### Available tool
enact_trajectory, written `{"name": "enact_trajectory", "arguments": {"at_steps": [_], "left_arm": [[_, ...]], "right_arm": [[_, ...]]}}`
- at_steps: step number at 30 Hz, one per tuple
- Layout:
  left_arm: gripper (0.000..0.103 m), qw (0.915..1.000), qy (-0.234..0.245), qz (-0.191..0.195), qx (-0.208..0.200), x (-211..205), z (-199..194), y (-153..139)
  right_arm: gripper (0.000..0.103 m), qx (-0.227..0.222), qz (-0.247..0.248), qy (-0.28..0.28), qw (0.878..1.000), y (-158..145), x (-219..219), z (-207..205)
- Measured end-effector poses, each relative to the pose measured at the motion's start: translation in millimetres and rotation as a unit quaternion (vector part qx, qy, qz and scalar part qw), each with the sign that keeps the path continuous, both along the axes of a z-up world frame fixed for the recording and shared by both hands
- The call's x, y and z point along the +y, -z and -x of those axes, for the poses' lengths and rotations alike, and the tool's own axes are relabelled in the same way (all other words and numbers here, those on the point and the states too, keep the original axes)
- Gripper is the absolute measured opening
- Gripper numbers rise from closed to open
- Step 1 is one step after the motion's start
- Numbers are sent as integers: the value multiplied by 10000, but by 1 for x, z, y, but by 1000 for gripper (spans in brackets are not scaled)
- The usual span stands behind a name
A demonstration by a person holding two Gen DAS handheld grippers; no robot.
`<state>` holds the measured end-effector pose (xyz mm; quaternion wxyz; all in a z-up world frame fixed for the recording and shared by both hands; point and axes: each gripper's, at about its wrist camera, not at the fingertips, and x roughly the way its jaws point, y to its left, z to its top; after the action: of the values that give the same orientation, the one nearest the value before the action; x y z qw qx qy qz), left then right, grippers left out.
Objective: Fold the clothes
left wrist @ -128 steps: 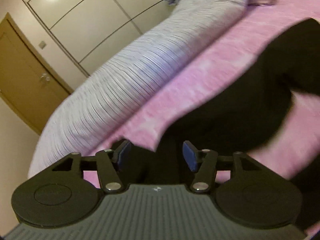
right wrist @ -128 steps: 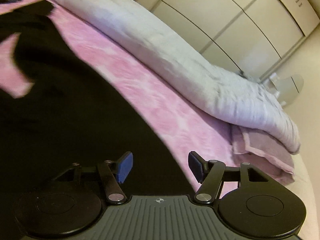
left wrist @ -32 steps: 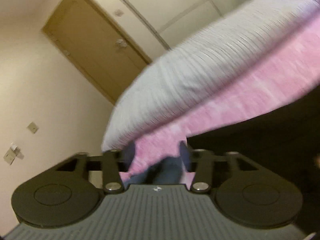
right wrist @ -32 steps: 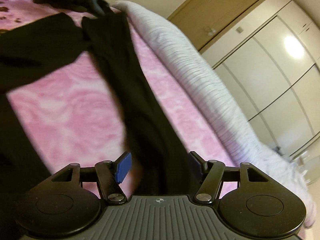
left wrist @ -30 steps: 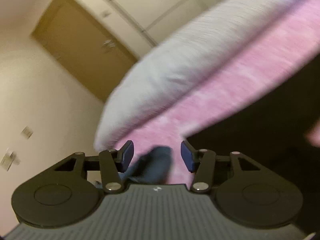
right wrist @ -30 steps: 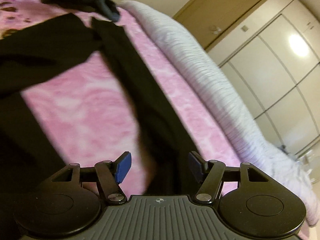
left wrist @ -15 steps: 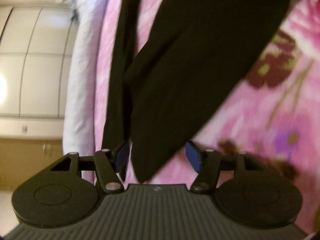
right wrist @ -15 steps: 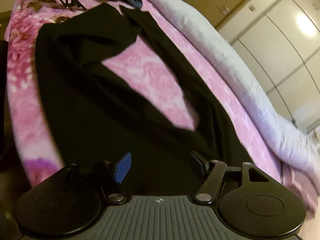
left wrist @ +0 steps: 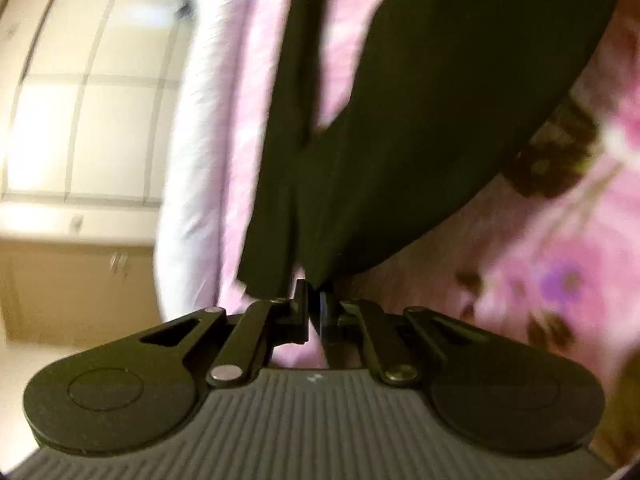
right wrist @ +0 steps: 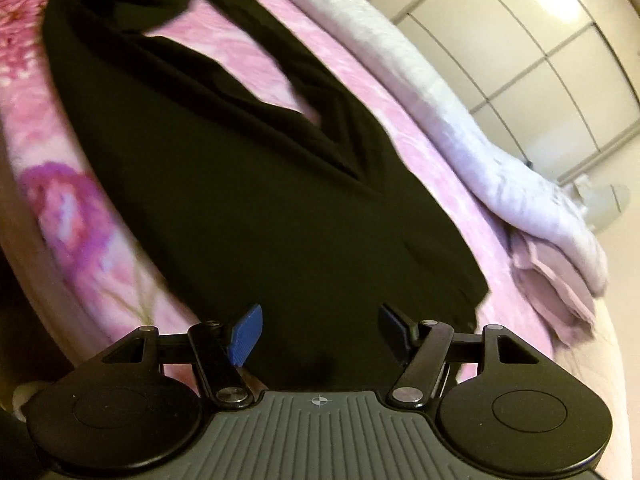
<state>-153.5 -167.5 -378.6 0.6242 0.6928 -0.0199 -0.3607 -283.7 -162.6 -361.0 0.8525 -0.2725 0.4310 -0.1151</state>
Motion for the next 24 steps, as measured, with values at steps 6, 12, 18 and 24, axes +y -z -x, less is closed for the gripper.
{"name": "enact_trajectory", "arguments": {"at_steps": [6,12,18,24], "left_arm": [[4,9916,-943,-787,394,57,51,-8],[7,9736,-1484,-1530,821,96,88,16],[29,9711,-1876,-945,1135,108,72,-27],[39,9677,-1849,285,1691,80,39,-79]], "right_arm": [[66,-219,-134,491,9985,-5,-26,24],[66,-413,-393,837,9949,-14,-44,35],[66,-684,-646,520,9942,-41,-42,31],[66,-900,-1067,-447,9892,-59,-12,-37]]}}
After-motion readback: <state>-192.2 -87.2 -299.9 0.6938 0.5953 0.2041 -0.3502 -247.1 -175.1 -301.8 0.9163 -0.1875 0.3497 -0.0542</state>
